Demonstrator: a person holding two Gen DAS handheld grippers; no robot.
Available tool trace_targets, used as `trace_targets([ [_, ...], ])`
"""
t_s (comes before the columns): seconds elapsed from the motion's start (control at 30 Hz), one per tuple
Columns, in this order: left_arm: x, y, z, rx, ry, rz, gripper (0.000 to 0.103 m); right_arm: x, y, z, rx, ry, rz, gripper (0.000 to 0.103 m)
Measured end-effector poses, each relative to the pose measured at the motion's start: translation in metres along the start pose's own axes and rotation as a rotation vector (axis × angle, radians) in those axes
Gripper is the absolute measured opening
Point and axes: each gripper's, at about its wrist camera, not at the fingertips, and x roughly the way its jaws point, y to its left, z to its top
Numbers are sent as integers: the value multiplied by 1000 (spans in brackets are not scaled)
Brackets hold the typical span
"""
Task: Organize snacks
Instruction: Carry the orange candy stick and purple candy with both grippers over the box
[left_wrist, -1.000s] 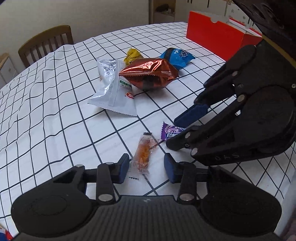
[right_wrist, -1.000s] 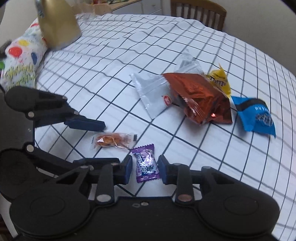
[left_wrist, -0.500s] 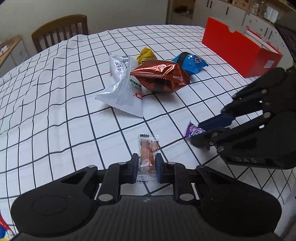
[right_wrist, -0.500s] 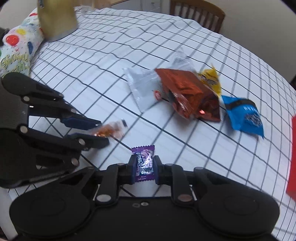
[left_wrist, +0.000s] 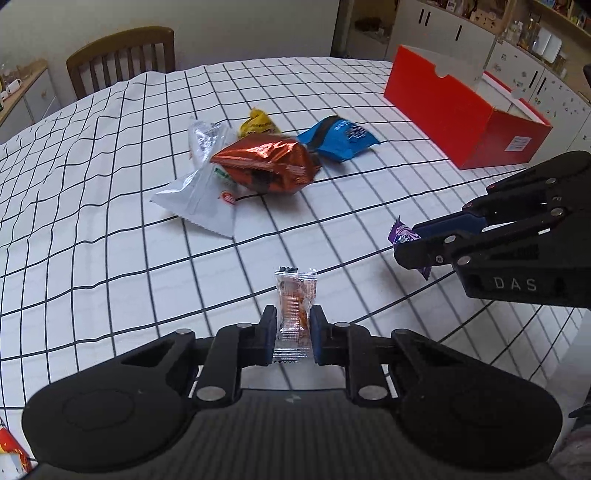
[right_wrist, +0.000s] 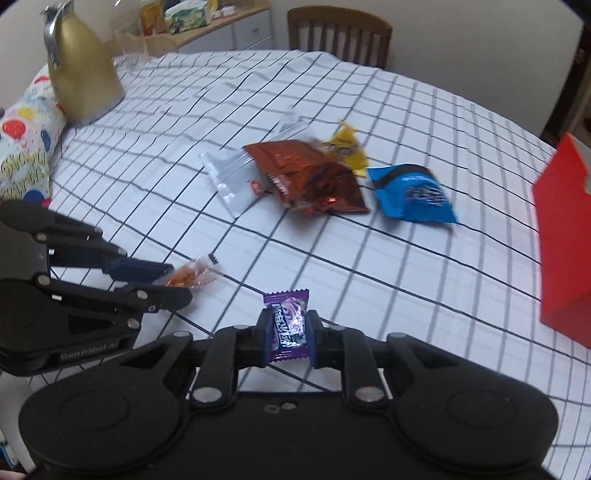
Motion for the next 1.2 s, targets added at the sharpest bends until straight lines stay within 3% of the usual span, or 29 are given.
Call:
trace_targets([
  [0.57,-36,-85,37,-13,-57,40,18,-77,-53,-22,63,-124,11,16],
  [1.2,-53,-197,97,40,-158,6,18,-154,-143,-42,117,-252,-15,16],
])
